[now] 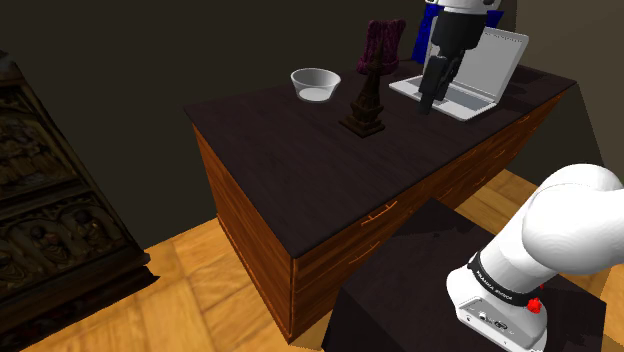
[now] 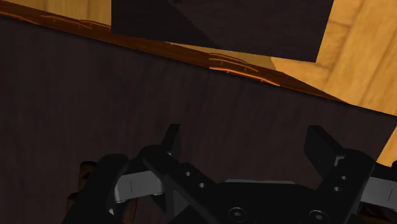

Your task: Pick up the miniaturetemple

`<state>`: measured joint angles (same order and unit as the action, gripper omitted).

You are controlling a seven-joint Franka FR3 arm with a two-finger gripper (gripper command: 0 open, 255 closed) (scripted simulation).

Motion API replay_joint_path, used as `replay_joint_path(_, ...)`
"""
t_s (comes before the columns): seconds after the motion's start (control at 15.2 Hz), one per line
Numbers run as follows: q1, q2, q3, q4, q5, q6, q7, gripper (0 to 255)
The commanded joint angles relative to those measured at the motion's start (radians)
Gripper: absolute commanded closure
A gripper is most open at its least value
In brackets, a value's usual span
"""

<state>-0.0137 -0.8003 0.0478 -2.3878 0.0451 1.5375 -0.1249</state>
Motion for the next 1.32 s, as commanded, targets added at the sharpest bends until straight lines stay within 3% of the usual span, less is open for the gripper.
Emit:
replay_joint_path(0.0,0.000,0.000,0.000,0.000,0.000,0.000,0.000,0)
replay_joint_path(0.59,-0.067,0.157,-0.064,0.010,-0.072,0.334,-0.035,0)
replay_joint_path(1.25,-0.121,0.375,-0.139,0.118,-0.104,0.655,-0.065,0)
